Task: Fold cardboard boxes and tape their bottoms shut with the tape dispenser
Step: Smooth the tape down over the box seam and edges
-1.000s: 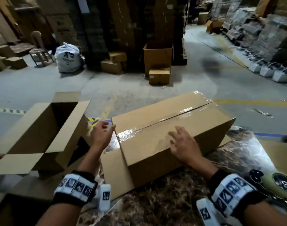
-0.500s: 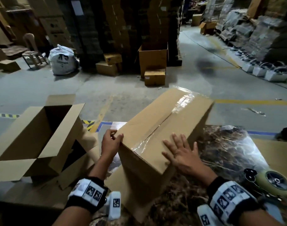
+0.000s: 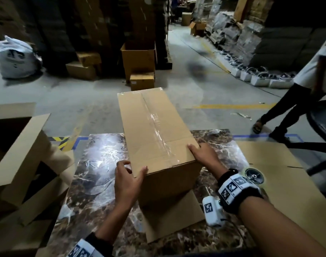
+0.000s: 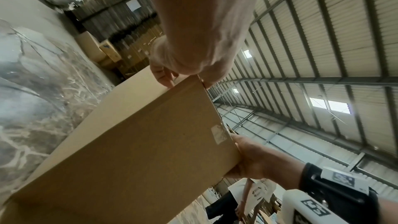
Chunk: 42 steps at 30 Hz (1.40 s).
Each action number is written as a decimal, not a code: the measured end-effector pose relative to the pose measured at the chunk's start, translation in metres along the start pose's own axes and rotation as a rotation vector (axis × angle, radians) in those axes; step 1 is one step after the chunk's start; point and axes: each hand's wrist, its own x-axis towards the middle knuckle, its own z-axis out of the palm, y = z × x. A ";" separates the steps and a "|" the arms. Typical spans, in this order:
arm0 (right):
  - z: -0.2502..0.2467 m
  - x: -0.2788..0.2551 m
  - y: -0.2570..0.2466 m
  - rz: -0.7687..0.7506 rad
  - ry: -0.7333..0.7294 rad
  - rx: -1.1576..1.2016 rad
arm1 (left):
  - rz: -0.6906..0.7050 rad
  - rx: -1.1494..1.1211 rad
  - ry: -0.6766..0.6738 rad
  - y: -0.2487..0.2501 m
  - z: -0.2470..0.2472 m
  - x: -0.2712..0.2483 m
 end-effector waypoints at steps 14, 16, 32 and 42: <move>-0.018 -0.036 0.156 0.300 0.142 0.297 | 0.586 0.438 -0.266 0.124 0.116 -0.003; -0.022 -0.042 0.191 0.425 0.187 0.226 | 0.563 0.536 -0.300 0.127 0.143 -0.002; -0.011 -0.033 0.297 0.640 -0.028 0.740 | 0.635 0.888 -0.182 0.092 0.147 -0.030; -0.006 -0.011 0.300 0.852 -0.608 1.390 | 0.636 0.909 -0.170 0.093 0.146 -0.040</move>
